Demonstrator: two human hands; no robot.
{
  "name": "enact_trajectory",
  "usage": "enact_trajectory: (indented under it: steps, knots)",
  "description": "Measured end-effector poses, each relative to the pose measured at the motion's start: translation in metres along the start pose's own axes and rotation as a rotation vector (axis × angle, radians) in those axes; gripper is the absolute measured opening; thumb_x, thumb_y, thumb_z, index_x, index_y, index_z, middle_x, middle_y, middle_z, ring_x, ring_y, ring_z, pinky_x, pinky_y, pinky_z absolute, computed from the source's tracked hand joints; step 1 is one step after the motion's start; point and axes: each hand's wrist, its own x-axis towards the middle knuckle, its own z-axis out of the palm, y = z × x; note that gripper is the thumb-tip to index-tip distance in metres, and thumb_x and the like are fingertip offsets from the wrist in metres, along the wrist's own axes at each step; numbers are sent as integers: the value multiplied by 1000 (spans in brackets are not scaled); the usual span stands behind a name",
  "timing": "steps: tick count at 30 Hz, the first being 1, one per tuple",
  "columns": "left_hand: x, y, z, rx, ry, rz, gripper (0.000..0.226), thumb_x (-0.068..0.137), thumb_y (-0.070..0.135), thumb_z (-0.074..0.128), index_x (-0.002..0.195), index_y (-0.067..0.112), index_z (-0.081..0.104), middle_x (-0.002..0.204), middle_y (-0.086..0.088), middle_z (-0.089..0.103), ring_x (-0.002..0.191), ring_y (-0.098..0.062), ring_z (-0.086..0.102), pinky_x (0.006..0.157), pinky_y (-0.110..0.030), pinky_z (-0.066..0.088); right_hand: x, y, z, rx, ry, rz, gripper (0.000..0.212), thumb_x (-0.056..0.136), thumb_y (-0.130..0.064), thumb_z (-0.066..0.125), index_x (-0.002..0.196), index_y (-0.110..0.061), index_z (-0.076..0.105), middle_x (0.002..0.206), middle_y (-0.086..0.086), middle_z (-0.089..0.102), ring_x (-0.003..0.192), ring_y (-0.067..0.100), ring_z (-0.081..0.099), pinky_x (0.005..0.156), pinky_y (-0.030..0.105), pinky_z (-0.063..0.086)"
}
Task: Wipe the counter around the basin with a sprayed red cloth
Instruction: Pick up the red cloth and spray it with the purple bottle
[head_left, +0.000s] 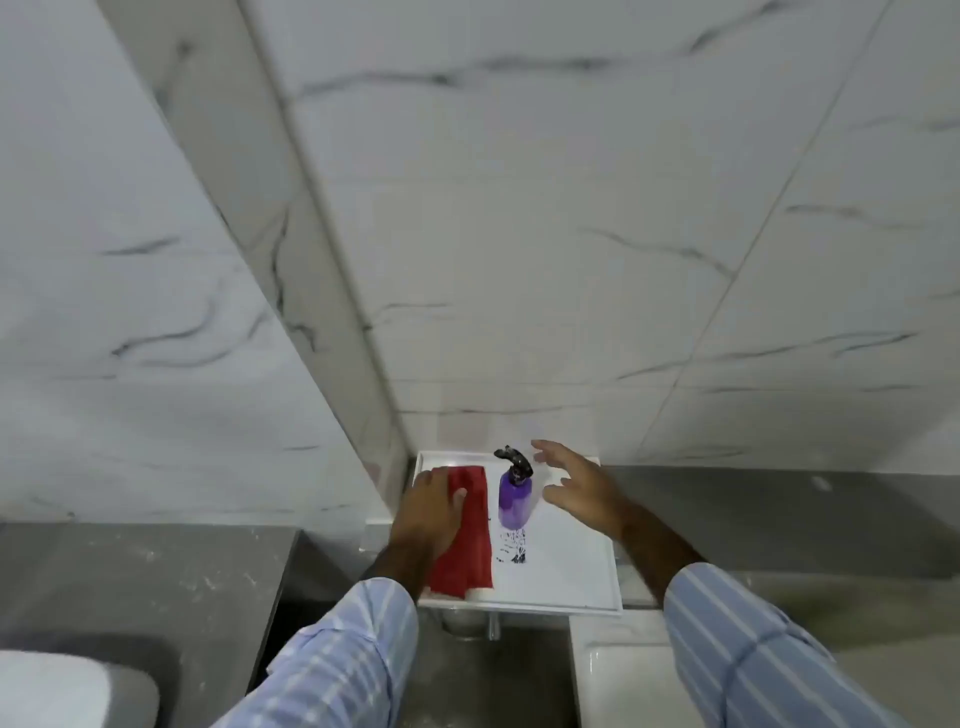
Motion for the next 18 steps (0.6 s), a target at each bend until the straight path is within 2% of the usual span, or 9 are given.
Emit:
enact_trajectory:
  steps: [2, 4, 7, 10, 12, 14, 15, 16, 18]
  knots:
    - [11, -7, 27, 31, -52, -77, 64, 108, 48, 52, 160, 14, 38, 158, -17, 50, 142, -37, 54, 121, -47, 45, 13, 13, 15, 23, -10, -8, 78, 88, -17, 81, 155, -26, 43, 151, -1, 56, 140, 16, 48, 113, 32, 38]
    - [12, -9, 48, 53, -101, -166, 85, 101, 66, 53, 167, 20, 25, 164, -15, 41, 144, -41, 51, 119, -52, 45, 18, 20, 31, 44, -1, -5, 86, 80, -32, 90, 153, -28, 45, 148, -10, 57, 134, 7, 51, 114, 29, 38]
    - [22, -12, 81, 104, -129, -237, 108, 90, 79, 57, 170, 23, 10, 171, -18, 24, 149, -46, 42, 120, -56, 42, 33, 34, 52, 86, 35, -8, 72, 77, -42, 90, 139, -32, 55, 128, -15, 65, 115, -4, 59, 95, 12, 42]
    - [29, -13, 99, 177, -116, -278, 116, 87, 75, 65, 169, 27, 0, 173, -17, 13, 152, -48, 33, 120, -62, 41, 44, 38, 63, 131, 125, 1, 43, 89, -35, 81, 127, -23, 66, 114, -8, 71, 103, 0, 64, 83, 9, 45]
    - [33, -11, 106, 192, -103, -316, 114, 88, 71, 67, 169, 31, -3, 171, -16, 9, 152, -49, 31, 117, -67, 40, 49, 36, 65, 139, 188, -28, 33, 93, -32, 76, 124, -21, 69, 112, -8, 72, 99, 2, 66, 85, 9, 44]
    - [39, -6, 107, 215, -109, -342, 108, 93, 65, 66, 169, 33, -5, 171, -20, 7, 152, -52, 30, 116, -69, 41, 48, 33, 63, 185, 222, -67, 28, 94, -31, 74, 121, -26, 70, 112, -10, 73, 103, 4, 65, 91, 18, 46]
    - [42, -3, 108, 235, -112, -341, 104, 96, 59, 65, 169, 33, -5, 170, -22, 8, 151, -53, 30, 115, -67, 42, 47, 32, 61, 229, 249, -78, 22, 94, -33, 73, 116, -34, 70, 110, -11, 73, 104, 5, 66, 92, 24, 49]
    - [44, -2, 106, 243, -113, -346, 100, 99, 53, 64, 169, 34, -4, 170, -24, 8, 151, -52, 31, 115, -65, 44, 44, 29, 58, 288, 287, -79, 16, 93, -36, 73, 108, -42, 70, 106, -11, 74, 103, 9, 68, 92, 29, 53]
    - [49, -4, 101, 164, -132, -348, 92, 103, 41, 63, 170, 34, 0, 170, -24, 9, 151, -50, 32, 117, -61, 45, 38, 23, 51, 419, 343, -75, 11, 92, -38, 74, 96, -47, 71, 97, -8, 76, 98, 20, 71, 89, 39, 58]
